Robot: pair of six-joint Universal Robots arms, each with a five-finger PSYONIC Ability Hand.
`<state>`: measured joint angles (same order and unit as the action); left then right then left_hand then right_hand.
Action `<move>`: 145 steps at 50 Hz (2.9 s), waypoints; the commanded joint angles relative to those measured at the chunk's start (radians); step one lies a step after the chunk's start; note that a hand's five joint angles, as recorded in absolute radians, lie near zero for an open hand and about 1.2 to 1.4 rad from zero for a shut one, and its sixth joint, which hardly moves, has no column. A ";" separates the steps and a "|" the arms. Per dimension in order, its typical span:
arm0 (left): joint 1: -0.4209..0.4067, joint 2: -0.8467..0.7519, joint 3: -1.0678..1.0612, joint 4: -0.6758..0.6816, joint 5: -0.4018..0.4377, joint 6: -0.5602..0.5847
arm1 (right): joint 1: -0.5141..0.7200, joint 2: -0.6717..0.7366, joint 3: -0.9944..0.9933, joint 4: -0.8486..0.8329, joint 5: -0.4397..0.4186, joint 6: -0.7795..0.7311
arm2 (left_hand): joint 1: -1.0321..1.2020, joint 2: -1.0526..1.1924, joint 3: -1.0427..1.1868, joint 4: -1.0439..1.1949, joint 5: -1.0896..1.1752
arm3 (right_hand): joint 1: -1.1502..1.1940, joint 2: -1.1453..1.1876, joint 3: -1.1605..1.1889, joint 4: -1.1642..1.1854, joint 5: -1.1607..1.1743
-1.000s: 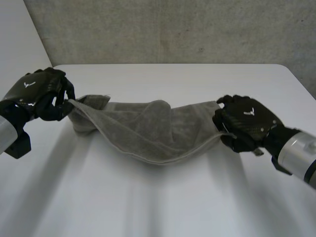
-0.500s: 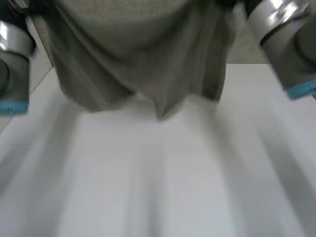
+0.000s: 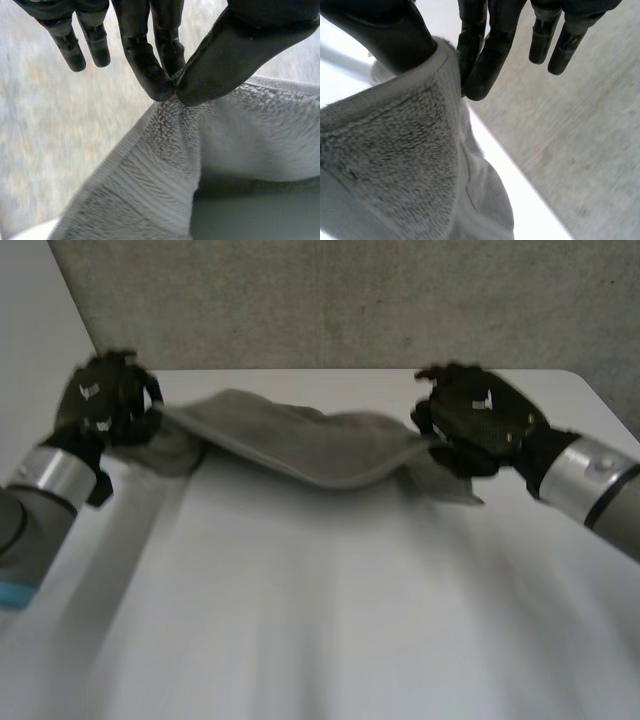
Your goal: Fold the towel.
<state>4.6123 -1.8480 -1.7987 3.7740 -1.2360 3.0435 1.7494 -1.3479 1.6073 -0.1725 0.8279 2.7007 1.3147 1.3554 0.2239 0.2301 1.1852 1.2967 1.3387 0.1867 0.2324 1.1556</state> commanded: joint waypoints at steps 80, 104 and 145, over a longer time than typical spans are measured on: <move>0.003 0.094 -0.074 -0.439 0.164 0.301 | -0.278 -0.117 0.016 0.342 -0.038 0.074 | 0.082 0.041 -0.049 -0.056 0.037 | 0.100 0.058 -0.012 -0.058 0.066; 0.099 -0.014 0.367 -0.616 0.244 0.367 | -0.130 0.205 -0.419 0.672 0.102 -0.558 | 0.082 0.041 -0.049 -0.056 0.037 | 0.100 0.058 -0.012 -0.058 0.066; 0.042 -0.215 0.266 0.053 0.101 0.241 | -0.103 0.168 -0.210 -0.113 -0.070 0.141 | 0.082 0.041 -0.049 -0.056 0.037 | 0.100 0.058 -0.012 -0.058 0.066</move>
<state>4.6267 -2.0025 -1.3723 3.8276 -1.1629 3.2680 1.6504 -1.2211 1.2170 -0.2876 0.8173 2.8963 1.3197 1.3523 0.2239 0.2300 1.1780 1.3010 1.3391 0.1867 0.2324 1.1684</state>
